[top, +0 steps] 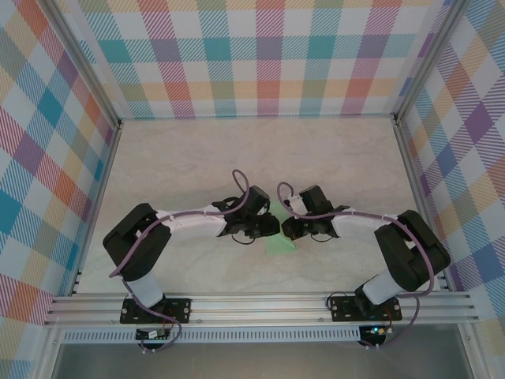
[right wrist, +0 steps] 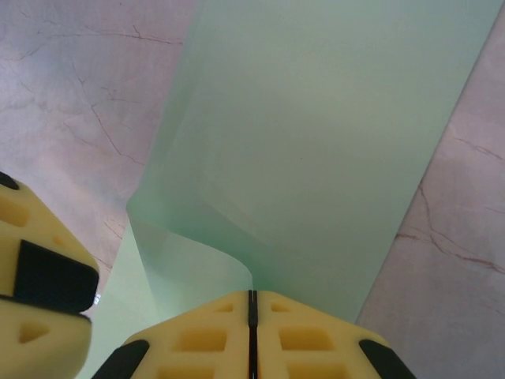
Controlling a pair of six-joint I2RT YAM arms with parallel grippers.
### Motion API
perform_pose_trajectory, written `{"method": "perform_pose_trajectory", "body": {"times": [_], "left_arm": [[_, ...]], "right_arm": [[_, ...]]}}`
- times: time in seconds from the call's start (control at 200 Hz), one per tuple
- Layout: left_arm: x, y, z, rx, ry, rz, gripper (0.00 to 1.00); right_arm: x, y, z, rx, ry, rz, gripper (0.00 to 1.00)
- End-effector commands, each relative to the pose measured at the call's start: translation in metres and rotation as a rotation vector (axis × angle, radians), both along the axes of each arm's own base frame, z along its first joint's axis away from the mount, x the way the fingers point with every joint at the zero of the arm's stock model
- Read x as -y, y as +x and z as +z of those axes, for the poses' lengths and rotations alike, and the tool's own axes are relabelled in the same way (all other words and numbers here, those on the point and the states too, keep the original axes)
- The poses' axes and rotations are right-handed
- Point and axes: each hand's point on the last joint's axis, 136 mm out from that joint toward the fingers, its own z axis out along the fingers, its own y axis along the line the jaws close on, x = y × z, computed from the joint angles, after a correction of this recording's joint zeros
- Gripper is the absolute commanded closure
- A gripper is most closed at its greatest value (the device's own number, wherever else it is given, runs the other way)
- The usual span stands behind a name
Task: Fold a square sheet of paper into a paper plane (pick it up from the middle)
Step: Fold the triangle a second time at the center of the table.
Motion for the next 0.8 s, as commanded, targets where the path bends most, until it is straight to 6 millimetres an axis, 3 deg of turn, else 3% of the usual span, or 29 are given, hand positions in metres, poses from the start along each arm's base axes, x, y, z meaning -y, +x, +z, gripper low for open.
{"method": "perform_pose_trajectory", "body": {"times": [0.0,0.3,0.795], "left_arm": [[0.014,0.001,0.002,0.007,-0.023,-0.003,0.74],[0.019,0.006,-0.005,0.005,-0.014,0.010,0.75],[0.022,0.006,-0.012,-0.004,-0.004,0.007,0.75]], "right_arm": [[0.002,0.000,0.002,0.007,0.004,-0.009,0.91],[0.007,-0.002,0.003,0.015,0.013,-0.052,0.90],[-0.001,0.000,0.001,0.003,0.028,-0.017,0.90]]}}
